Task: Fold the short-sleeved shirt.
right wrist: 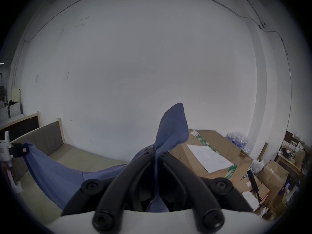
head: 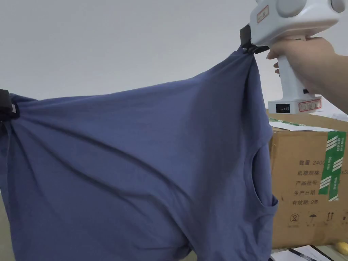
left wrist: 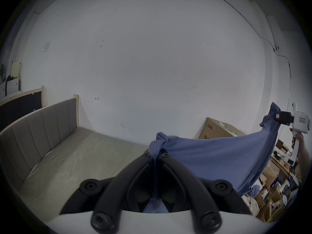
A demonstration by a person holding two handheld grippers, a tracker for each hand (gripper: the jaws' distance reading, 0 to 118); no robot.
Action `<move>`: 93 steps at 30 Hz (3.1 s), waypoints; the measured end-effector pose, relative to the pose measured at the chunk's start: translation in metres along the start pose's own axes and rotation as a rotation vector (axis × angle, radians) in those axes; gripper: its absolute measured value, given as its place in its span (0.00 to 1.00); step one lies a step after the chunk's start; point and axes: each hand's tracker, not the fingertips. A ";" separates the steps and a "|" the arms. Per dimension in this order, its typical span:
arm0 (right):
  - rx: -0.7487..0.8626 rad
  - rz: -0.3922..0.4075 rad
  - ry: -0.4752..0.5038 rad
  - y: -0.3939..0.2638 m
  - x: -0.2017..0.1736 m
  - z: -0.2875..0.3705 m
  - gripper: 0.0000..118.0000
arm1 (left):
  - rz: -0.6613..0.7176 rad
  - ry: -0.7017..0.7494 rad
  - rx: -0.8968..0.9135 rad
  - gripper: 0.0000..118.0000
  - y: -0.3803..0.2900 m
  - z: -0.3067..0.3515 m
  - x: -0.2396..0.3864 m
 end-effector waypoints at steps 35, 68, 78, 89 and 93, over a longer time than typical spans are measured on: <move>-0.394 -0.243 0.248 -0.418 0.016 0.259 0.01 | -0.047 -0.193 -0.498 0.01 -0.333 0.174 -0.043; -0.361 -0.242 0.319 -0.458 -0.077 0.230 0.00 | 0.030 0.055 -0.407 0.00 -0.375 0.201 -0.070; -0.349 -0.188 0.375 -0.453 -0.098 0.200 0.00 | 0.140 0.069 -0.673 0.00 -0.338 0.021 -0.131; -0.496 -0.179 0.379 -0.494 -0.101 0.163 0.00 | 0.093 0.255 -0.855 0.99 -0.416 -0.135 -0.177; -0.540 -0.198 0.373 -0.505 -0.101 0.151 0.00 | -0.098 0.336 -0.935 0.90 -0.431 -0.145 -0.154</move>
